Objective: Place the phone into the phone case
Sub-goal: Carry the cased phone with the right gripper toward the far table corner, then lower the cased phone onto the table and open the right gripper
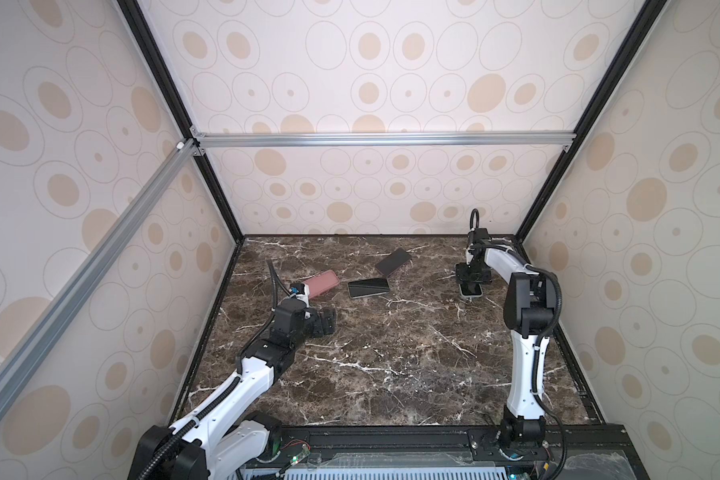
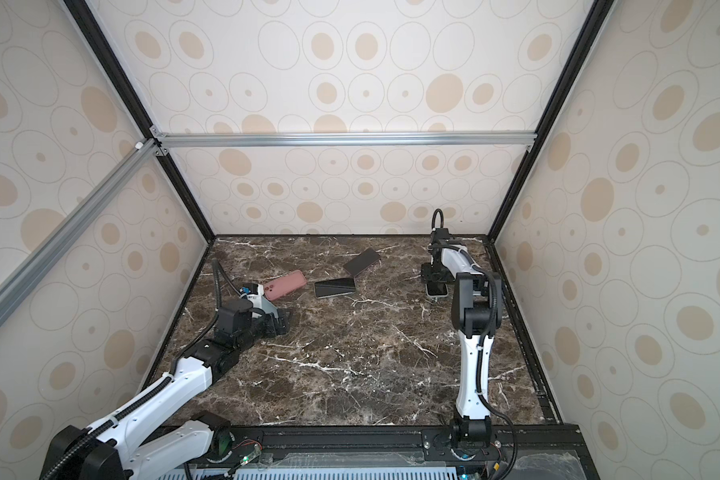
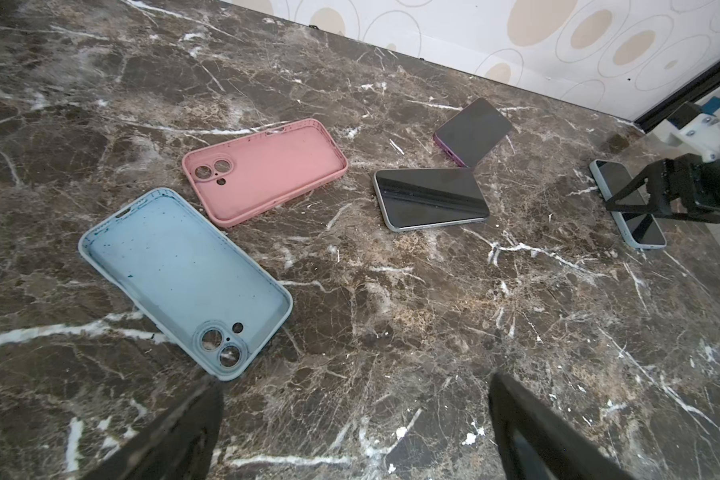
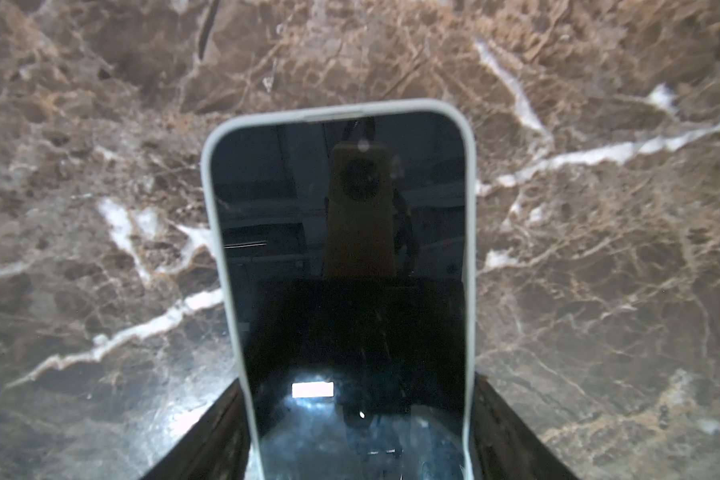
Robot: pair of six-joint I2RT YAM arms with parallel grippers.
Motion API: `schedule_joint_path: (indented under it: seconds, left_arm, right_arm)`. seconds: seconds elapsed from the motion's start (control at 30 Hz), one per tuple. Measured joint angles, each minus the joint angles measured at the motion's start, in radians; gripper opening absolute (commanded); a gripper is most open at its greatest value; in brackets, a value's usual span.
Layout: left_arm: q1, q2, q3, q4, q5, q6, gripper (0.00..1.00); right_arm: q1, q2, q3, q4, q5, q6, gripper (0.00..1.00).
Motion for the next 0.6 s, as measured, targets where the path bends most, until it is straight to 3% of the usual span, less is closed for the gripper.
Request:
schedule_joint_path:
  seconds: [0.23, 0.6]
  left_arm:
    - [0.000, 0.026, 0.002, -0.011, -0.031, -0.009, 1.00]
    - [0.000, 0.077, 0.024, -0.056, -0.080, -0.016, 1.00]
  right_arm:
    - [0.000, 0.000, 0.000, -0.005, -0.005, -0.001, 0.82]
    - [-0.001, 0.000, 0.002, -0.026, -0.029, -0.005, 0.95]
